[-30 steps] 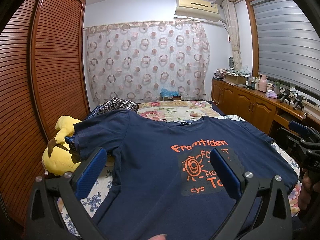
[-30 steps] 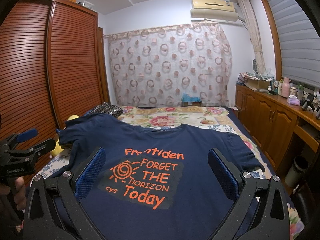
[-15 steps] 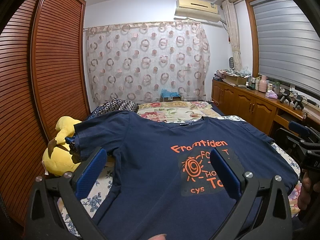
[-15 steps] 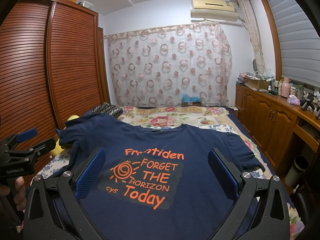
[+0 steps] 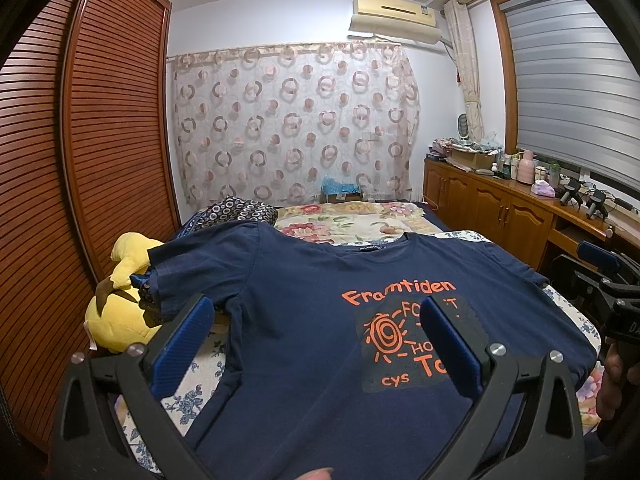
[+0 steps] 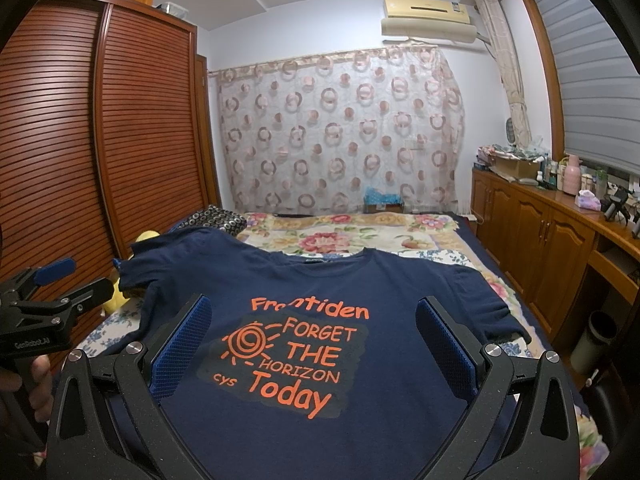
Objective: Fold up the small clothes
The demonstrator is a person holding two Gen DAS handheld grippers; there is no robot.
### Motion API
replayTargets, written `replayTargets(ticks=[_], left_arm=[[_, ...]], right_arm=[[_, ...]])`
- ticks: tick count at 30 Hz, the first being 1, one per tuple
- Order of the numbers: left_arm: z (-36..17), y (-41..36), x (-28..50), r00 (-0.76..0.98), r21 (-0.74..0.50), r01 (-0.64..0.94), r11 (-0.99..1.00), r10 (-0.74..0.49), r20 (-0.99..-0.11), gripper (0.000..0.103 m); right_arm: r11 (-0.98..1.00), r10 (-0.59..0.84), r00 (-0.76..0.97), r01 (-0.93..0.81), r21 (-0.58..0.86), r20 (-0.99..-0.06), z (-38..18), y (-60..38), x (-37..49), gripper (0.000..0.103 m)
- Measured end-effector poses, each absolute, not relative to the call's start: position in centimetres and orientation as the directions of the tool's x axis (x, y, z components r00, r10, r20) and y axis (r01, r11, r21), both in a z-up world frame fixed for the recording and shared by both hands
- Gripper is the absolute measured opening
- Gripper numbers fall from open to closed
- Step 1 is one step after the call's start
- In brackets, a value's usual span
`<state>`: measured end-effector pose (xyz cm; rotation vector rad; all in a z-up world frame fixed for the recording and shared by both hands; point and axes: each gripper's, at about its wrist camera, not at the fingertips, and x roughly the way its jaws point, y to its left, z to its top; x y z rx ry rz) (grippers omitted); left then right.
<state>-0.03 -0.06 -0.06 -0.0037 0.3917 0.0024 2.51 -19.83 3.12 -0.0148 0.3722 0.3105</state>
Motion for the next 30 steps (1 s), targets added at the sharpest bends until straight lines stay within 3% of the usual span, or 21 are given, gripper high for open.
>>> replayTargets(ticks=[30], left_arm=[[-1.6,2.6,1.2,0.906,-0.010,-0.004,1.000,-0.001,-0.423,0.103]], right_arm=[[0.936,0.340,0.852,-0.350,0.050,-0.399,1.1,-18.8,3.6,0.103]])
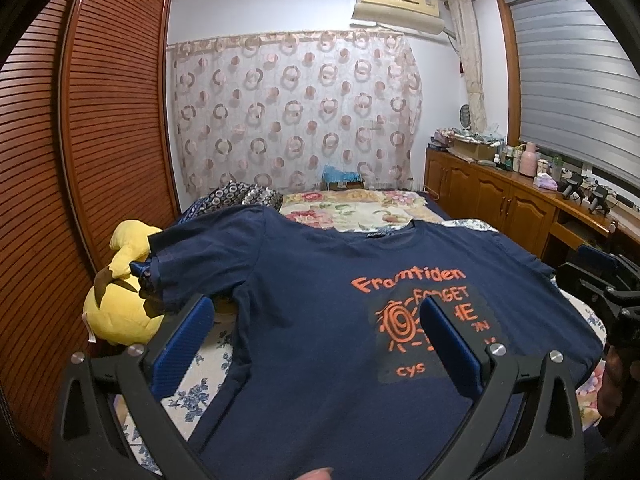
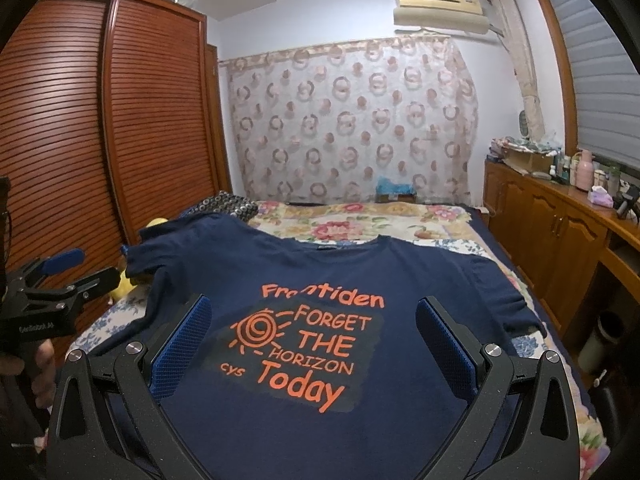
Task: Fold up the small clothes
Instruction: 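Move the left tool to the sleeve edge of the navy T-shirt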
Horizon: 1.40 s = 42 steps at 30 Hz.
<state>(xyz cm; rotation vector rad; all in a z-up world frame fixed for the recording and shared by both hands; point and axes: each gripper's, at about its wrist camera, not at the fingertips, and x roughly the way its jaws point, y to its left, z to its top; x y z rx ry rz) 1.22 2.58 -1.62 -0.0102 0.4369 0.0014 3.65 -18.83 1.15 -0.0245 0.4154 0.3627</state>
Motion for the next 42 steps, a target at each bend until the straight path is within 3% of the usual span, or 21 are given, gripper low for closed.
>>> replayTargets(ticks=[26,32,42], left_arm=[[-4.6,14.8,5.7,0.842,-0.044,-0.052,0.998,0.020,-0.540,0.103],[-3.9,18.1,7.8,0.840,-0.074,-0.062,0.995,0.013,-0.542,0.095],[-5.1,21.6,14.1,0.780,-0.118,-0.074,0.990,-0.017,-0.626,0.060]], right_arm=[[0.882,0.411,0.728,-0.470,0.036,-0.549,-3.9,-14.8,7.9,0.103],[0.869,0.420,0.711,-0.495,0.023,-0.564,-4.4,-13.9,8.4,0.103],[0.852,0.442,0.689,-0.522,0.029,-0.574,-4.9,-13.0,9.2,0.103]])
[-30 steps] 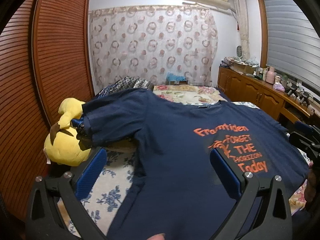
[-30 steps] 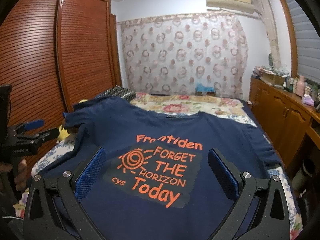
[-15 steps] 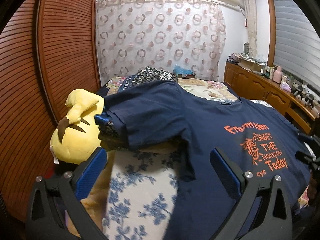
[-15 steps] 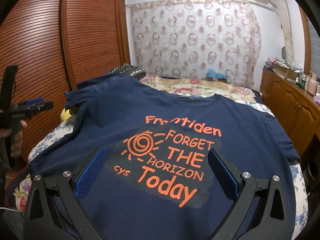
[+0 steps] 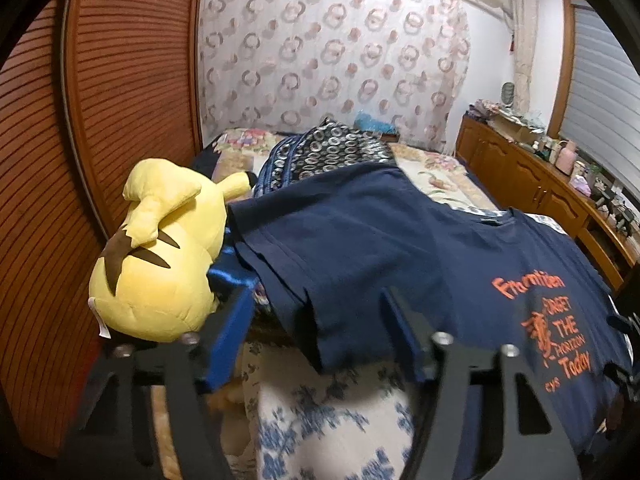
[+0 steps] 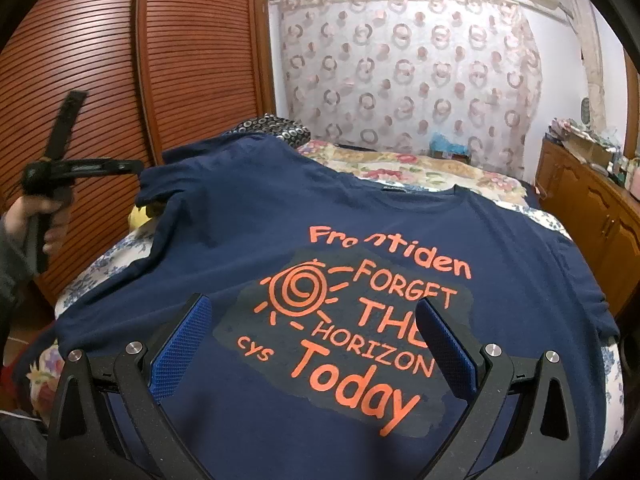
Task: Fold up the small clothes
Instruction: 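Move the left tool to the sleeve edge of the navy T-shirt, then grasp the T-shirt side edge with the left tool and lift it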
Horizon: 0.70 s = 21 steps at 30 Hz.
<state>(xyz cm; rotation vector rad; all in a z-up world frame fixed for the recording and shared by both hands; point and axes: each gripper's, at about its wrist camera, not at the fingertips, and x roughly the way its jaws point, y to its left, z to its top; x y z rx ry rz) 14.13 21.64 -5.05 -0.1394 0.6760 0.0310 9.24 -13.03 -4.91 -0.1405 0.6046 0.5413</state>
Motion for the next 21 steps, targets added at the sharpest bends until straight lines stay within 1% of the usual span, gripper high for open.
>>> replayTargets(ticks=[2,5,8,11,12,13,15,18,21], left_arm=[[-5.5,22.2,15.3,0.767,-0.129,-0.086,0.988,-0.017,-0.641,0.059],[-6.3,22.7,16.9,0.744,-0.114,-0.102,0.988,-0.001,-0.669,0.059],[-7.2,23.3,18.0,0.713,-0.132,-0.105,0.986,-0.018,-0.701,0.059],[-7.5,23.4,18.4,0.709,-0.143,-0.100,0.985,-0.030,-0.705,0.059],[-7.5,23.2,18.4,0.712,-0.137,-0.096,0.986,-0.028,-0.702,0.056],[-7.4,23.0,18.3,0.715,-0.135,-0.086,0.987,-0.033,-0.698,0.046],[-7.3,22.8,18.4,0.707,-0.135,-0.078,0.988,-0.040,-0.706,0.043],[-7.2,22.8,18.5,0.701,-0.132,-0.073,0.989,-0.043,-0.712,0.016],[-6.7,22.9,18.3,0.707,-0.136,-0.056,0.989,-0.057,-0.705,0.003]], right_arm=[[0.851,0.442,0.685,-0.524,0.030,-0.579,-5.1,-13.0,9.2,0.103],[0.850,0.442,0.681,-0.525,0.031,-0.584,-5.2,-13.0,9.2,0.103],[0.850,0.443,0.678,-0.526,0.035,-0.586,-5.4,-13.1,9.3,0.103],[0.850,0.443,0.678,-0.525,0.035,-0.587,-5.5,-13.2,9.3,0.103],[0.850,0.443,0.678,-0.525,0.035,-0.587,-5.4,-13.2,9.3,0.103],[0.850,0.443,0.678,-0.525,0.036,-0.587,-5.5,-13.2,9.3,0.103],[0.852,0.443,0.677,-0.523,0.039,-0.588,-5.6,-13.3,9.3,0.103],[0.854,0.443,0.676,-0.518,0.047,-0.589,-5.8,-13.6,9.3,0.103],[0.856,0.442,0.677,-0.514,0.052,-0.589,-6.0,-13.8,9.4,0.103]])
